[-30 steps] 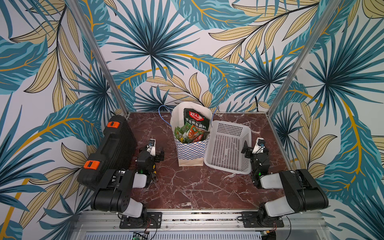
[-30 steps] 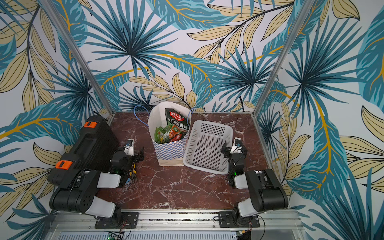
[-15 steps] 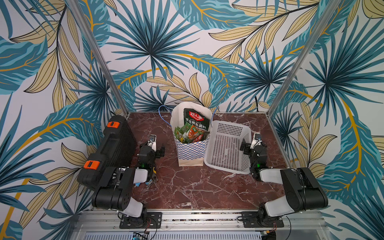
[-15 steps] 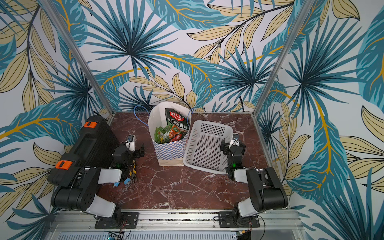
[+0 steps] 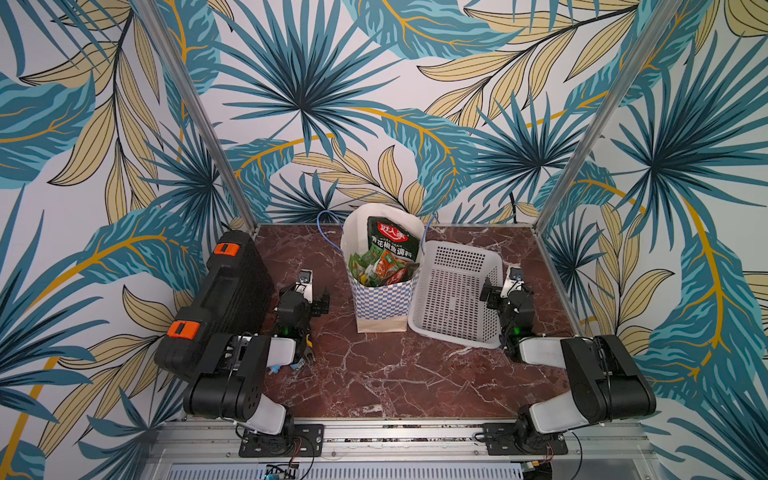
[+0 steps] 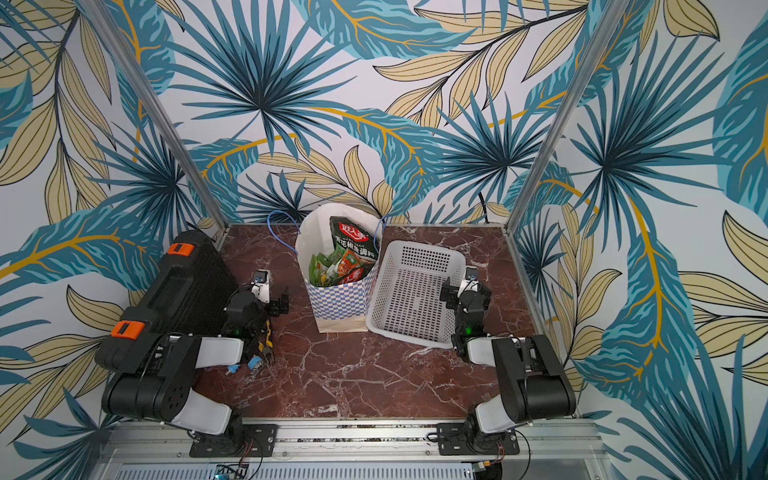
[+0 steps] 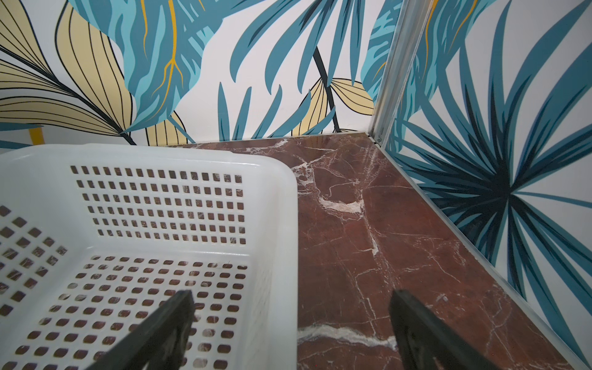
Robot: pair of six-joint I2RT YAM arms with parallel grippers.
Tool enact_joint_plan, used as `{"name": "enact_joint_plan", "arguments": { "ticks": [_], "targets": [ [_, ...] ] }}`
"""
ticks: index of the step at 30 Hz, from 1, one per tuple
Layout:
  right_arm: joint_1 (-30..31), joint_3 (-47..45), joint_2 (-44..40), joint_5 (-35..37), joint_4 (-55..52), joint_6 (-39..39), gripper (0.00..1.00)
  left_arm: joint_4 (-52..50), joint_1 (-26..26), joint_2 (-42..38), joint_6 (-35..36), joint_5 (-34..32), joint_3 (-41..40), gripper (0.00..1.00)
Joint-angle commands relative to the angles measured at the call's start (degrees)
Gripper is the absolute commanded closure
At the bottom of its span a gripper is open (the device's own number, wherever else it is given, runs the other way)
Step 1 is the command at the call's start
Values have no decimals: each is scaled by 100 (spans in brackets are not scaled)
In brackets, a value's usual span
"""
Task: Place the condiment packets inside the bag
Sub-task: Reset both arms
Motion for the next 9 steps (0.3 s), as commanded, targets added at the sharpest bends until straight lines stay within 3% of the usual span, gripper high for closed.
{"name": "enact_joint_plan", "arguments": {
  "ticks": [1,9],
  "targets": [
    [-3,-33,20,24,-378,18,0,-21,14,-6,-24,-50,149,0],
    [-5,-24,13,26,-389,19,1,-22,6,-8,-25,-37,149,0]
  ]
}}
